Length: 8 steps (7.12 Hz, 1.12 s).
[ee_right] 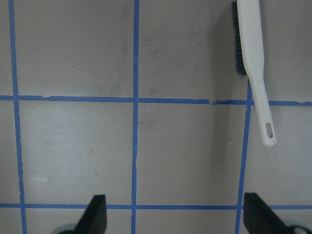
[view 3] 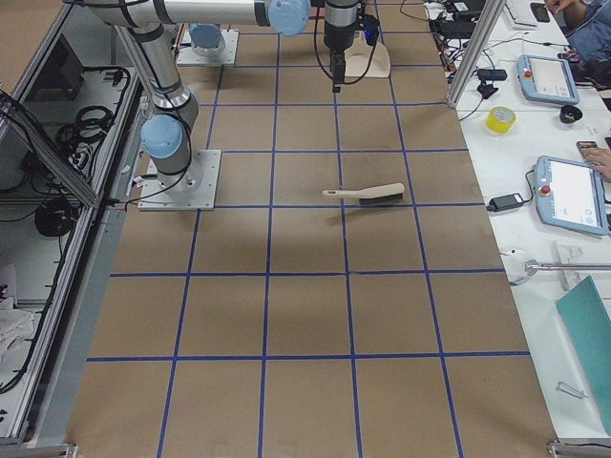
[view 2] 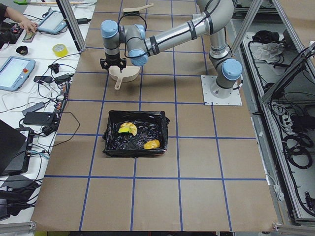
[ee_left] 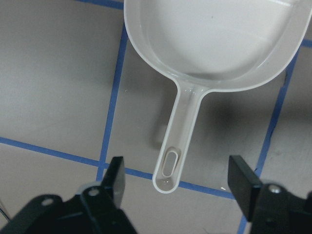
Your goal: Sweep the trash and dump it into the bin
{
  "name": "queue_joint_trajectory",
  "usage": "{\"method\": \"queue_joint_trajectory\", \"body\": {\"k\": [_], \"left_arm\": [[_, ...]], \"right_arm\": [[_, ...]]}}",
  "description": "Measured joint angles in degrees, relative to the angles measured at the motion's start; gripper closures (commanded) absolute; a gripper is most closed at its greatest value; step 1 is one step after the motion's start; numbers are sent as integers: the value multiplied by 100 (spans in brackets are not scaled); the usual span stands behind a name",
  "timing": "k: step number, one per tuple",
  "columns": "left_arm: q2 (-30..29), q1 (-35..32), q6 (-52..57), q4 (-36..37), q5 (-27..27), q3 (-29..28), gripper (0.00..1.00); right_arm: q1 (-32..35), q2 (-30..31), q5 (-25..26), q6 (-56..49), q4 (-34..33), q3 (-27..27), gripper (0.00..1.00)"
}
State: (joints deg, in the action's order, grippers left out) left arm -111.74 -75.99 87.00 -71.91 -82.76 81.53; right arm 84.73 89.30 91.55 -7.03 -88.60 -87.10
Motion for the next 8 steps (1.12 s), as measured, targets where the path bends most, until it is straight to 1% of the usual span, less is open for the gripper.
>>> {"method": "queue_joint_trajectory", "body": {"k": [1, 3, 5, 8], "left_arm": [[185, -127, -737, -181, 38, -11, 0], [464, -605, -2413, -308, -30, 36, 0], [641, -1027, -3735, -457, -234, 95, 0], [849, -1285, -5542, -611, -371, 330, 0]], "right_arm": [[0, 0, -3, 0, 0, 0, 0], [0, -6, -6, 0, -1, 0, 0], [0, -9, -6, 0, -7, 0, 0], [0, -9, -6, 0, -8, 0, 0]]}}
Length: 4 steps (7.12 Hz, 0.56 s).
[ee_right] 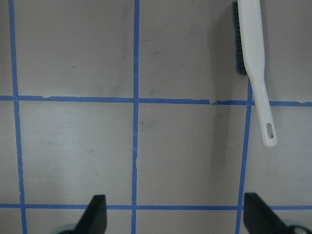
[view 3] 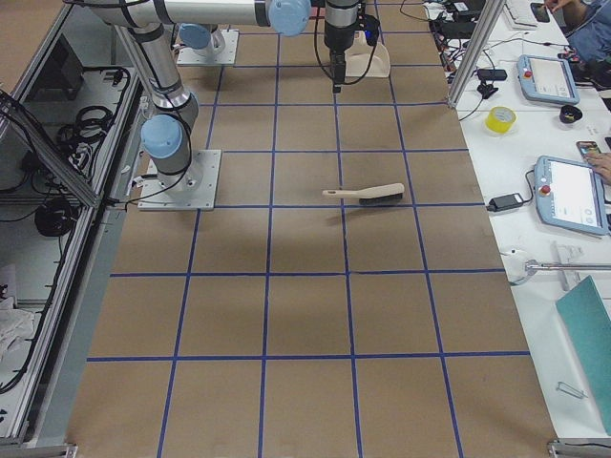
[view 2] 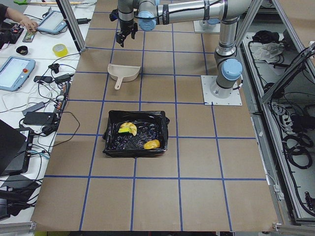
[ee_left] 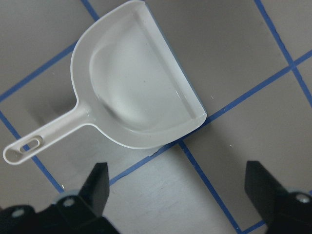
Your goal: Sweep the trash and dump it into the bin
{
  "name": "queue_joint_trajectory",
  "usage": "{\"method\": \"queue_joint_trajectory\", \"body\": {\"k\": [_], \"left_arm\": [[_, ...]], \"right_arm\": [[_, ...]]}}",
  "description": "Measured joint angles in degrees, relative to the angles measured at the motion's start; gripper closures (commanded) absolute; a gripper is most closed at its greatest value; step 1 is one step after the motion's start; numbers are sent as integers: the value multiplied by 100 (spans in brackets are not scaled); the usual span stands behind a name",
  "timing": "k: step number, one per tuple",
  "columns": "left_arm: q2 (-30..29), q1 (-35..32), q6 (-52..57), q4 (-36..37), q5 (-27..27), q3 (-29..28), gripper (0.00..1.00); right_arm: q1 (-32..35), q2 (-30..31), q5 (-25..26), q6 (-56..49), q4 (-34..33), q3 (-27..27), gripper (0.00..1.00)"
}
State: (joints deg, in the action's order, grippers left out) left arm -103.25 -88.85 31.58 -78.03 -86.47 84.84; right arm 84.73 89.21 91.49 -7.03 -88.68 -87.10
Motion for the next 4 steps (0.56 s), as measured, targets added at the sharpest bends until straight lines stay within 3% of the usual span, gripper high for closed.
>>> {"method": "queue_joint_trajectory", "body": {"k": [4], "left_arm": [[190, -101, -1887, -65, -188, 156, 0]], "right_arm": [[0, 0, 0, 0, 0, 0, 0]]}}
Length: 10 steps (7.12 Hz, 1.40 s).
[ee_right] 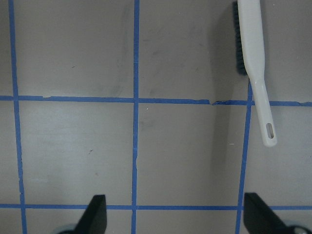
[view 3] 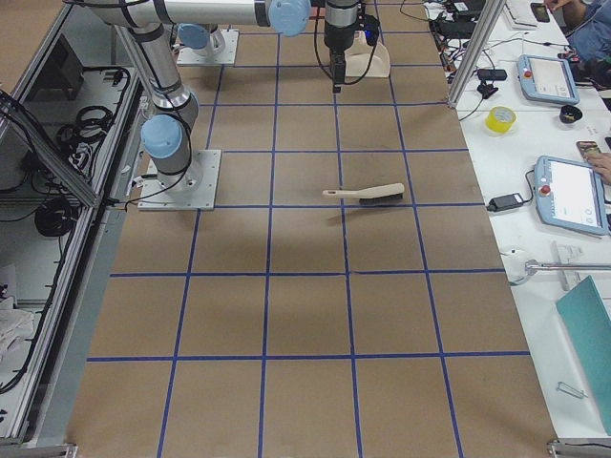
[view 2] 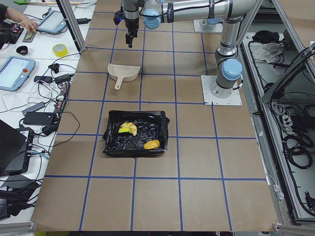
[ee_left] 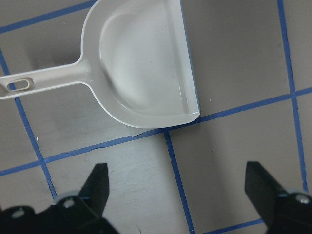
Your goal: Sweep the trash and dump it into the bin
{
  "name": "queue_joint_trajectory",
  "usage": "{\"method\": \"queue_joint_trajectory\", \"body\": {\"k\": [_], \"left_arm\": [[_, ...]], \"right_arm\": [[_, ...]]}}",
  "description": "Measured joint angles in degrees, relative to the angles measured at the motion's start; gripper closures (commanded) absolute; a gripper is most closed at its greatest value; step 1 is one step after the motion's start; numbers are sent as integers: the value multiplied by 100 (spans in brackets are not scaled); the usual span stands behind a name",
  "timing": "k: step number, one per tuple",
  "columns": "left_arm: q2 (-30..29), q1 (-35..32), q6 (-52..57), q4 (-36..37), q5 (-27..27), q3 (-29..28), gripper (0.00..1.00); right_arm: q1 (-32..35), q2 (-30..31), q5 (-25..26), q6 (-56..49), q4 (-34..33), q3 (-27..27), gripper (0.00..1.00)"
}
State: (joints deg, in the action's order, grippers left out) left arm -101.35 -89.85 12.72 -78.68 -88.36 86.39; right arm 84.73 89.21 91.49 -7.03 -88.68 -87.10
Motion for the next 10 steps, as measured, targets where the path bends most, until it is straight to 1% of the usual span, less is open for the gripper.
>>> {"method": "queue_joint_trajectory", "body": {"k": [3, 5, 8, 10], "left_arm": [[83, -21, -732, -117, -90, 16, 0], [223, -17, -1013, -290, -106, 14, 0], [577, -11, -1092, -684, -279, 35, 0], [746, -14, -1092, -772, -308, 103, 0]], "right_arm": [[0, -3, 2, 0, 0, 5, 0], [0, 19, 33, 0, 0, 39, 0], [103, 4, -22, 258, -39, 52, 0], [239, -22, 7, 397, -76, 35, 0]]}}
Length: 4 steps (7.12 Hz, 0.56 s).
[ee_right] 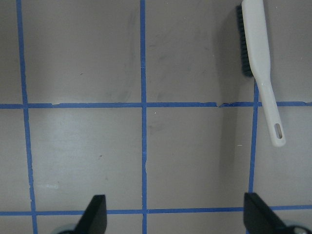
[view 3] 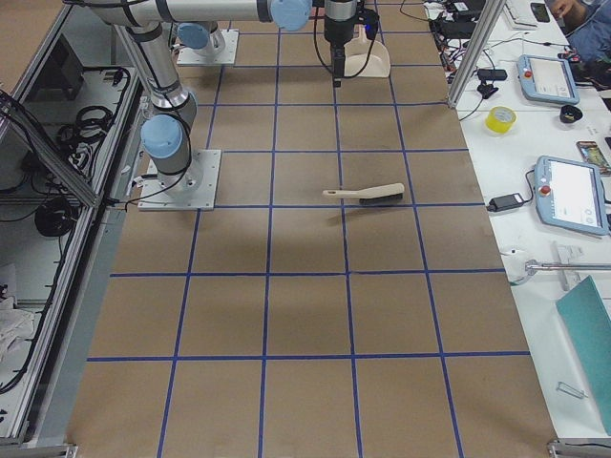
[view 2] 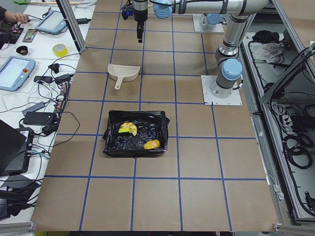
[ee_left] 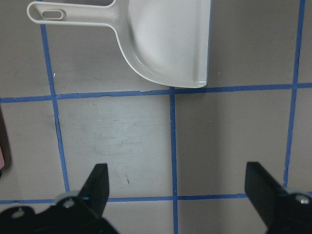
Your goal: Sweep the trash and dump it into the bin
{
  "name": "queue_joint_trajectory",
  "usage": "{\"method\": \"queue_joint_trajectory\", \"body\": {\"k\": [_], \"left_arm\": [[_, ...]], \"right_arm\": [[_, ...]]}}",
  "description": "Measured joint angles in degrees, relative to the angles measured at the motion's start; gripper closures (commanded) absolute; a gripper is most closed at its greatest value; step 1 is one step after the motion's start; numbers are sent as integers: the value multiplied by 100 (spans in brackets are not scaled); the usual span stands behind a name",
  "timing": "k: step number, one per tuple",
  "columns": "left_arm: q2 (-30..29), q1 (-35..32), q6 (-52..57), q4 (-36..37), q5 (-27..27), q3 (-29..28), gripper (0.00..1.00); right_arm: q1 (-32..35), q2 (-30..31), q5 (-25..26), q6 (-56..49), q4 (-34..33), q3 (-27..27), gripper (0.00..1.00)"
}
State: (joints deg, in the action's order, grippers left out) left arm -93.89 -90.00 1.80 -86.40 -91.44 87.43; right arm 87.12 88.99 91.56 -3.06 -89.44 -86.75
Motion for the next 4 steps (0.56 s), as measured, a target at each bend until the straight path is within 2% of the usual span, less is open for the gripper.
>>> {"method": "queue_joint_trajectory", "body": {"k": [4], "left_arm": [[136, 14, 6, -4, -6, 59, 0]], "right_arm": [[24, 22, -69, -30, -20, -41, 0]]}}
